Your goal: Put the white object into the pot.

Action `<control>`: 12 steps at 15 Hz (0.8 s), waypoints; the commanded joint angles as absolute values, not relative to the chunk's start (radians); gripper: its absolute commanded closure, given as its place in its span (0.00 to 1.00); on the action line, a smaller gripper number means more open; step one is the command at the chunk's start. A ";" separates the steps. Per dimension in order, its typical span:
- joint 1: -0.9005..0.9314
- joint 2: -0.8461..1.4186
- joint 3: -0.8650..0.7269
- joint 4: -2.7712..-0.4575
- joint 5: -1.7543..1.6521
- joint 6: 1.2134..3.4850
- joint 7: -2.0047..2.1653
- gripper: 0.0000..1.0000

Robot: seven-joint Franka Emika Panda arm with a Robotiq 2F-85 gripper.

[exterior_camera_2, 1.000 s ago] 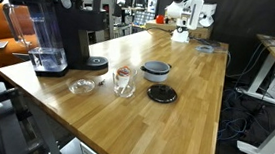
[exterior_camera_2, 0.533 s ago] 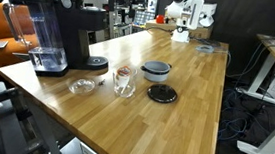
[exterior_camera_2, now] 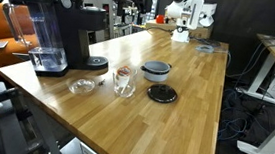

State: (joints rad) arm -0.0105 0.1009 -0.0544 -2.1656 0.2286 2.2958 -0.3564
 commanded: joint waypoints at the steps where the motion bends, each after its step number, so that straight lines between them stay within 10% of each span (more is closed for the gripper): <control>1: -0.028 0.101 -0.037 -2.164 0.226 2.294 -0.354 0.00; 12: 0.006 0.264 -0.019 -2.055 -0.041 2.344 -0.140 0.00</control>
State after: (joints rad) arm 0.0037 0.1896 -0.0388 -2.1207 -0.0201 2.3498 -0.1578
